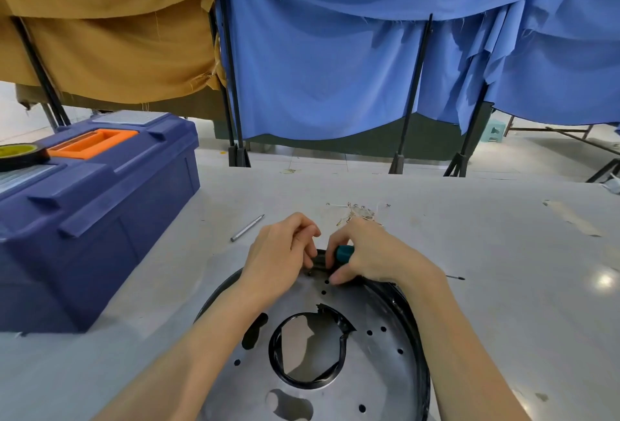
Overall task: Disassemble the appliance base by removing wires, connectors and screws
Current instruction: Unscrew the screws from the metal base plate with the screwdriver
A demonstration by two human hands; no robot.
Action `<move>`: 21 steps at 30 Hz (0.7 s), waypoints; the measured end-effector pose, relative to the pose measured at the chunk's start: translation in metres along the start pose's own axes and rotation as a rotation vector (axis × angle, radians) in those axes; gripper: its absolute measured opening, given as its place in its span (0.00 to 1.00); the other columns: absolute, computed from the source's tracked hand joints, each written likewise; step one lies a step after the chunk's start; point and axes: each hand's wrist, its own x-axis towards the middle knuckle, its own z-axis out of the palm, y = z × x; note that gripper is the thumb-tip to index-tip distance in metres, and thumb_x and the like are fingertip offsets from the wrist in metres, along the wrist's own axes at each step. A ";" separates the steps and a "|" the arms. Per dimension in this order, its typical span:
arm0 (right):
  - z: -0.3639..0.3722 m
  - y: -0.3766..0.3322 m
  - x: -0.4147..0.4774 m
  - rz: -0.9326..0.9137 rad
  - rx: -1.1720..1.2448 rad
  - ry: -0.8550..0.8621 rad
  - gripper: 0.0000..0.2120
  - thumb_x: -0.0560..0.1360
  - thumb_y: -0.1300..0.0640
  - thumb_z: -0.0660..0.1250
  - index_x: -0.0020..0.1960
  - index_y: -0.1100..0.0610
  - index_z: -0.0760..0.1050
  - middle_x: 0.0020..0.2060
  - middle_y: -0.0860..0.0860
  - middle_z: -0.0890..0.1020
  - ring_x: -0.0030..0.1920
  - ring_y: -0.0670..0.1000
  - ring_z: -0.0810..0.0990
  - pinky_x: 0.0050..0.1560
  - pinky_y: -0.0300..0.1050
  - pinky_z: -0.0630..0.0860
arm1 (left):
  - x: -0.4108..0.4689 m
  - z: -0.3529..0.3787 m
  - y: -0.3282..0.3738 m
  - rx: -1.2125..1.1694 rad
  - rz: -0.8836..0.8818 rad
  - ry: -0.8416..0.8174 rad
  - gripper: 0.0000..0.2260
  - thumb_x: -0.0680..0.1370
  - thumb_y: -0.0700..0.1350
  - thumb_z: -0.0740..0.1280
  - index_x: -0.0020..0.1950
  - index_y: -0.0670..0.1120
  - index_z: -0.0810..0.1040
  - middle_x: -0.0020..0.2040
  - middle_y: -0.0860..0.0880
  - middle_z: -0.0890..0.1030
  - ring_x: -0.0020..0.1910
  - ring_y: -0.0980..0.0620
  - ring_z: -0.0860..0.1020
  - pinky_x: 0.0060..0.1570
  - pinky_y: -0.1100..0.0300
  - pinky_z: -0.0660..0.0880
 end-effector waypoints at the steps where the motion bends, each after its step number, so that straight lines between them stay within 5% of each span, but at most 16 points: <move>1: 0.001 0.000 0.001 0.017 0.001 -0.026 0.09 0.65 0.58 0.79 0.40 0.50 0.82 0.44 0.50 0.81 0.46 0.48 0.77 0.47 0.44 0.75 | 0.000 0.000 0.000 0.031 0.003 0.007 0.07 0.81 0.45 0.62 0.45 0.53 0.77 0.33 0.54 0.80 0.31 0.54 0.79 0.41 0.47 0.79; 6: 0.003 -0.002 0.000 0.032 -0.003 -0.054 0.10 0.64 0.61 0.79 0.40 0.48 0.83 0.40 0.48 0.80 0.46 0.51 0.79 0.50 0.48 0.77 | 0.001 -0.007 0.004 0.400 0.102 -0.064 0.07 0.76 0.49 0.68 0.43 0.60 0.71 0.37 0.60 0.76 0.37 0.59 0.74 0.38 0.61 0.70; 15: 0.007 0.000 0.003 0.045 -0.042 -0.032 0.10 0.64 0.63 0.78 0.34 0.50 0.80 0.40 0.51 0.82 0.45 0.52 0.80 0.48 0.50 0.80 | 0.002 -0.009 0.014 0.871 0.163 -0.263 0.07 0.78 0.50 0.66 0.54 0.55 0.81 0.53 0.56 0.75 0.53 0.52 0.76 0.31 0.62 0.55; 21: 0.007 0.000 0.003 0.044 -0.030 -0.035 0.11 0.64 0.63 0.78 0.34 0.50 0.79 0.42 0.53 0.83 0.46 0.53 0.80 0.50 0.54 0.80 | 0.003 -0.009 0.016 0.985 0.242 -0.352 0.06 0.79 0.49 0.64 0.54 0.52 0.79 0.54 0.53 0.73 0.52 0.50 0.76 0.35 0.59 0.59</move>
